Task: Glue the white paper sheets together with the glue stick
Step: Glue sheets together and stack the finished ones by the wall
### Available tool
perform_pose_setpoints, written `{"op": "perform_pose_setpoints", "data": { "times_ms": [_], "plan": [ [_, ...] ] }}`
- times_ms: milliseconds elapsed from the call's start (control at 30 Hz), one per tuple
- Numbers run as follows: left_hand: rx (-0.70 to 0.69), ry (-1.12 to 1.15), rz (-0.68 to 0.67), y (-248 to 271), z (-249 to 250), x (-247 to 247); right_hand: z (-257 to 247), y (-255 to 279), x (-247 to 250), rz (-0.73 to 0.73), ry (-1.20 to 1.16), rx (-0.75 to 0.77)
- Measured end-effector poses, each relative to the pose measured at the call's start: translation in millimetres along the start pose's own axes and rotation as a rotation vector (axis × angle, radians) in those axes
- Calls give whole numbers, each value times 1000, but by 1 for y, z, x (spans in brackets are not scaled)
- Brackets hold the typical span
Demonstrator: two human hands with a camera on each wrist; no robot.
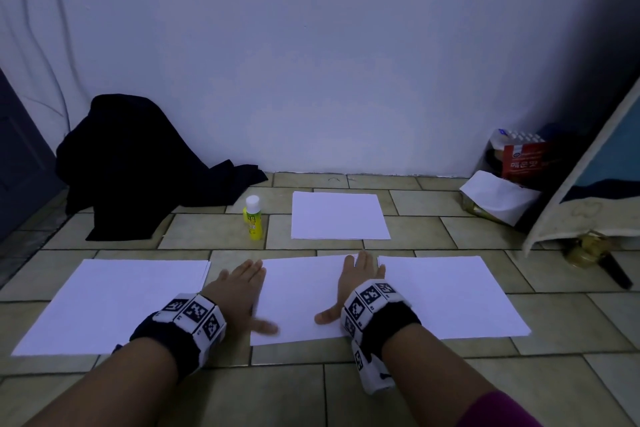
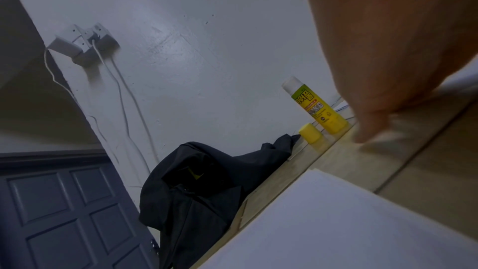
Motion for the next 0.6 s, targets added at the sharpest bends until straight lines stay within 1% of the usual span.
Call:
{"op": "perform_pose_setpoints", "data": {
  "times_ms": [100,133,167,200,267,333,400,500,600],
  "plan": [
    [71,-74,235,7,1,24,-13,12,7,73,63,6],
    [67,-77,290,8,5,28,-19,14,6,71,51,32],
    [28,-61,323,8,12,29,-26,16,4,67,33,60],
    [-37,-33,327,8,21,27,-33,18,3,65,12,82],
    [-166,-1,277,8,41,20,-44,23,2,72,-14,102],
    [-206,-14,244,9,52,16,-51,27,3,87,-54,101],
    [-172,-40,247,11,54,18,-58,27,3,92,-139,109],
    [-104,-33,216,12,50,20,-71,24,-1,98,-291,112],
    [-61,-58,236,13,49,19,-86,23,-7,106,-300,214]
  ]
}}
Point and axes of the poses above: each hand's wrist, its own y-axis away from the middle knuckle, its own x-axis out of the back of the hand, z = x × y, the point moved 7 cm from there along -y, towards the middle knuckle, and after that the axes turned 9 degrees about -z, right-handed, at the moved point
